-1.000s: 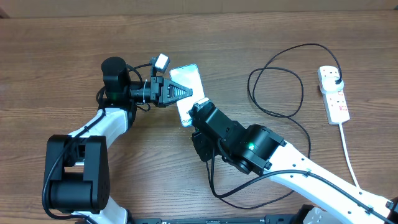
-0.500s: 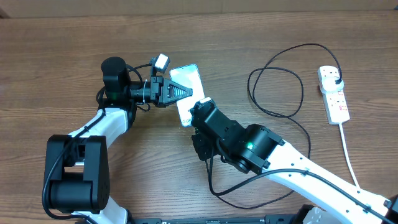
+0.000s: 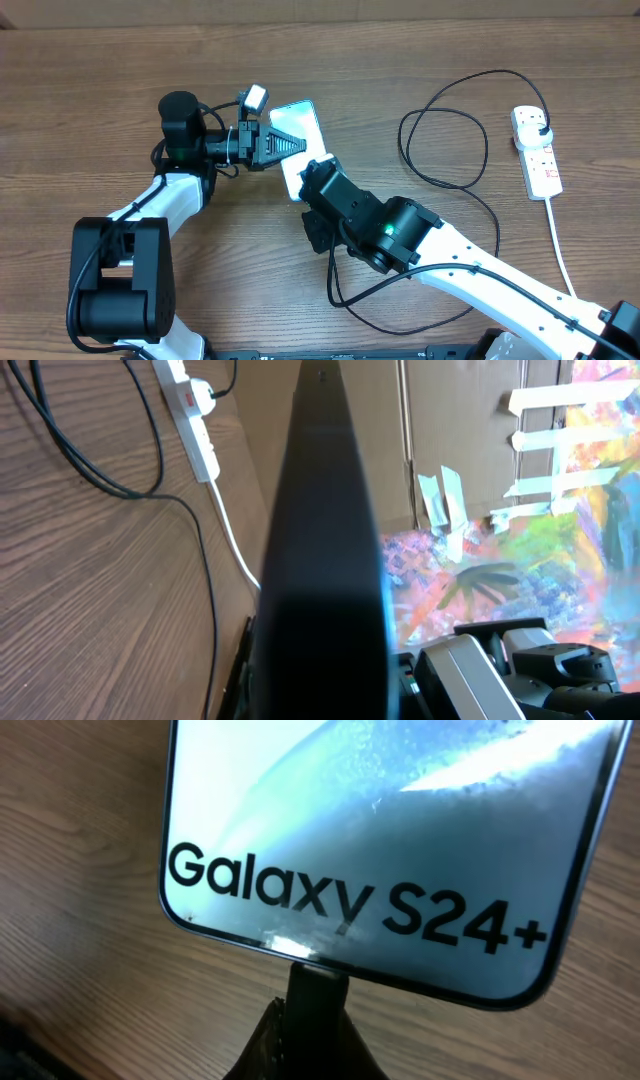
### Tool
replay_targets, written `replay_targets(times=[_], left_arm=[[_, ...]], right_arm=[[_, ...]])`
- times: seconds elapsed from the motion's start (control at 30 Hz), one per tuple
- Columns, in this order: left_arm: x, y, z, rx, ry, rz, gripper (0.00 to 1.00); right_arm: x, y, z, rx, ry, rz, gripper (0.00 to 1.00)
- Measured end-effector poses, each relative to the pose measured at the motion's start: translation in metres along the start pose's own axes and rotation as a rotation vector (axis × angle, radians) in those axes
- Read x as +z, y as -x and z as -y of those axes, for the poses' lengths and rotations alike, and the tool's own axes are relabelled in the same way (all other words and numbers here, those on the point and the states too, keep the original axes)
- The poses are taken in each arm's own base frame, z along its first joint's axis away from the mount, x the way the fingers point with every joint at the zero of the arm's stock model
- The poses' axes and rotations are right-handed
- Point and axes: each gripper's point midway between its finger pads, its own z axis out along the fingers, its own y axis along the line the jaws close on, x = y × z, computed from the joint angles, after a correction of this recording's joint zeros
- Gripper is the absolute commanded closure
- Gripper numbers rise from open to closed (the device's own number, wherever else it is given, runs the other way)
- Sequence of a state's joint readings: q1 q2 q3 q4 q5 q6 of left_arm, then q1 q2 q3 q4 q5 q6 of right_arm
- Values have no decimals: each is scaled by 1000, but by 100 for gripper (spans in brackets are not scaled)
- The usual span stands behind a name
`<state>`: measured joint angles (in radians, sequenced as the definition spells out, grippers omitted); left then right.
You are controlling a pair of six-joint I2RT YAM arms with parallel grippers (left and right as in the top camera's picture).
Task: Plug charger to phone and switch on socket
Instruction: 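Lower the plugged-in phone onto the table with the left gripper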
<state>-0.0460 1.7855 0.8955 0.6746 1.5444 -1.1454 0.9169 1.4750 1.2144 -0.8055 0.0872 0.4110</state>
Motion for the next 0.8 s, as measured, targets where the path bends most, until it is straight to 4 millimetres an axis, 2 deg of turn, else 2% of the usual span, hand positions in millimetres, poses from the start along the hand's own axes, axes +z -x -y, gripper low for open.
replay_targets(times=[0.23,0.27,0.43,0.53,0.6,0.67,0.8], left_arm=[[-1,6,2,17,6,18,96],[-1,7,2,19,8,21,96],[8,4,3,18,7,4,96],[16,1,3,17,6,-8,96],[19,1,3,15,7,-10,96],[24,-1,3,11,7,-18,96],[46,-6,2,10,15,-30,96]], right_arm=[[2,8,1,-26,-6,33,96],[2,9,2,-26,-6,35,94],[0,17,7,-19,-13,53,72],[-8,12,5,-25,-10,12,45],[-22,13,0,-27,11,-9,33],[-45,20,-4,-25,30,-4,30],[-102,27,-6,-19,64,43,16]])
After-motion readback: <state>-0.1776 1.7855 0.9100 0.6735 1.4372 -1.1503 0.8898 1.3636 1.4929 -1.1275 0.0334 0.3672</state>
